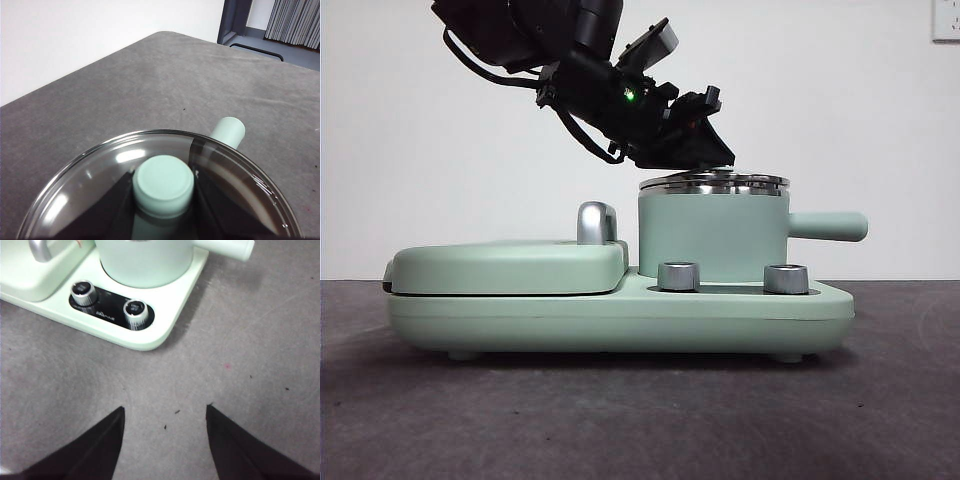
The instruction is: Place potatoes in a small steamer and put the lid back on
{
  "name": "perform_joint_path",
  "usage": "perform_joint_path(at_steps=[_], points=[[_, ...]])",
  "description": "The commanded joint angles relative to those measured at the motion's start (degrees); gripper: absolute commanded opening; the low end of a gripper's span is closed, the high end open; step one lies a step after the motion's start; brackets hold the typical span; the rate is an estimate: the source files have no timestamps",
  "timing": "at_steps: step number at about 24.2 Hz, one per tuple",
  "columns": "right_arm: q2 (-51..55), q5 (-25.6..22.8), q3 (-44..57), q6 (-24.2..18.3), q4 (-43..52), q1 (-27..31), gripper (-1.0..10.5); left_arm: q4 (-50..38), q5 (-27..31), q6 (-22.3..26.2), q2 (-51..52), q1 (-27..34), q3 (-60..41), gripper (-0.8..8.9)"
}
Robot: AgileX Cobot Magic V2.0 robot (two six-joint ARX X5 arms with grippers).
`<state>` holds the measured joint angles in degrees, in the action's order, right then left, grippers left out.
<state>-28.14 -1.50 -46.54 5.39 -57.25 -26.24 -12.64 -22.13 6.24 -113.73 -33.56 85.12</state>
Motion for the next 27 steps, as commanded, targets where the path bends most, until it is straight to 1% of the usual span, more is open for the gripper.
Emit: perform_joint_path(at_steps=[1,6,9,15,16,17,21,23,24,27], points=[[-0.13,-0.13,-0.37,0.31,0.07,-0.37,2.5,-0.55,-0.26,0.22,-1.7,-0.92,2.05,0.13],[-0.13,-0.11,-0.37,0.28,0.15,-0.37,2.5,-0.39,-0.22,0.85,-1.7,-0.92,2.08,0.13],[-0.13,-0.09,-0.37,0.28,0.09,-0.37,2.5,2.01,-0.17,3.58,-1.68,-0.92,2.93,0.13],[-0.13,-0.09,-0.37,0.26,0.0,-0.37,2.5,4.35,-0.13,5.99,-1.68,-0.92,4.37,0.16],[-0.13,-0.09,-0.37,0.28,-0.04,-0.37,2.5,4.31,-0.13,6.38,-1.68,-0.92,4.37,0.36],[-0.13,-0.09,-0.37,0.28,-0.07,-0.37,2.5,4.13,-0.13,6.36,-1.68,-0.92,4.39,0.84],[-0.13,-0.09,-0.37,0.28,-0.46,-0.37,2.5,4.07,-0.15,6.34,-1.68,-0.92,4.42,3.03],[-0.13,-0.09,-0.37,0.28,-0.81,-0.37,2.5,4.07,-0.2,6.12,-1.66,-0.92,4.42,3.5],[-0.13,-0.09,-0.37,0.28,-0.94,-0.37,2.5,4.24,-0.26,5.64,-1.42,-0.92,4.42,3.51],[-0.13,-0.09,-0.37,0.26,-1.11,-0.37,2.5,5.92,-1.77,1.29,0.87,-0.9,4.42,3.49]])
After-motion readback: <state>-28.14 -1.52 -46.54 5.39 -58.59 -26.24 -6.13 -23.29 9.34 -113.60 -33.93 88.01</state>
